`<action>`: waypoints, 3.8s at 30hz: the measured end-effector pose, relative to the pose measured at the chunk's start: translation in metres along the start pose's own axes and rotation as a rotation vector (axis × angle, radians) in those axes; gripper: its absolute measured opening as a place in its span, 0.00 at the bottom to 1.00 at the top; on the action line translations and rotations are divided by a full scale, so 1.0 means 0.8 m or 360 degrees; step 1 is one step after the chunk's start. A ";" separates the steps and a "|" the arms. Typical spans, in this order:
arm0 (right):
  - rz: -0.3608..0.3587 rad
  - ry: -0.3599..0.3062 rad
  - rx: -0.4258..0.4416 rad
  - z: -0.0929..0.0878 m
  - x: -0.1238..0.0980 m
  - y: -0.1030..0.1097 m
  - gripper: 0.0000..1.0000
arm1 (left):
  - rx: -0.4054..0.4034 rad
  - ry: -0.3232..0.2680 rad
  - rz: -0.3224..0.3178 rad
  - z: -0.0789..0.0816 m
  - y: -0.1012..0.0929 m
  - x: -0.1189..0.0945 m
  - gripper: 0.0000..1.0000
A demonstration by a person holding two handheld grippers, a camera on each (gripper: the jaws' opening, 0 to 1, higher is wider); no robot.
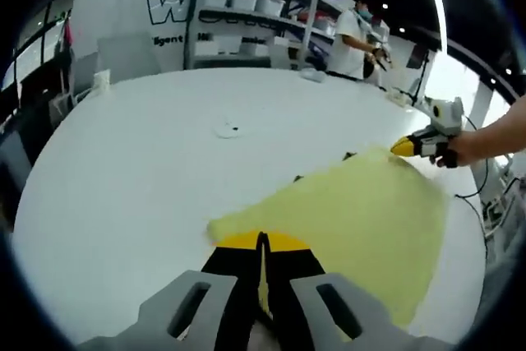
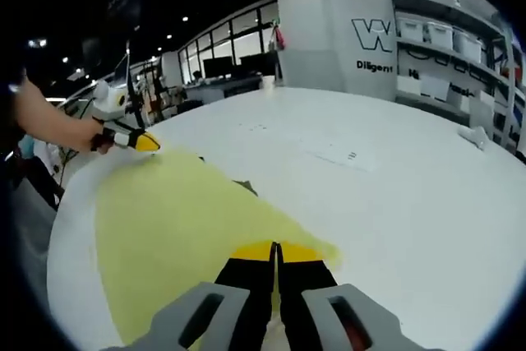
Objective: Fold the garment on the visible template until the final outline fits inside the template.
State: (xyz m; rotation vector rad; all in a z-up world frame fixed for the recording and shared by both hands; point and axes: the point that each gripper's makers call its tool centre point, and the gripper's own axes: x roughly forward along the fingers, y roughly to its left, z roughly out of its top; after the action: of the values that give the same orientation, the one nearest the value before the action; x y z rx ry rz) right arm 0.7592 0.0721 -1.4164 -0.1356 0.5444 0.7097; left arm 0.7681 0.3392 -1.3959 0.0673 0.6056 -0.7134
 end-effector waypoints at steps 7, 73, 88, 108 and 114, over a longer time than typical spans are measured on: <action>0.0156 0.0002 -0.0090 -0.005 -0.008 0.060 0.00 | 0.0099 0.0041 -0.0254 -0.013 -0.085 0.000 0.02; 0.0478 0.0240 -0.0335 -0.106 -0.090 0.140 0.00 | 0.0296 0.0259 -0.0487 -0.139 -0.107 -0.074 0.00; 0.0472 0.0242 -0.0419 -0.088 -0.100 0.145 0.00 | 0.0460 0.0201 -0.0539 -0.108 -0.130 -0.076 0.00; 0.0759 0.0186 -0.0556 -0.063 -0.003 0.260 0.00 | 0.0604 0.0288 -0.0791 -0.113 -0.223 -0.005 0.02; 0.0753 0.0147 -0.0528 -0.050 0.006 0.264 0.00 | 0.0589 0.0277 -0.0793 -0.110 -0.227 -0.002 0.02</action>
State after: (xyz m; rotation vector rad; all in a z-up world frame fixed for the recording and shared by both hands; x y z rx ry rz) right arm 0.6077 0.2224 -1.4402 -0.3572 0.5490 1.2594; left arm 0.6086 0.2245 -1.4421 0.3324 0.6569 -1.3090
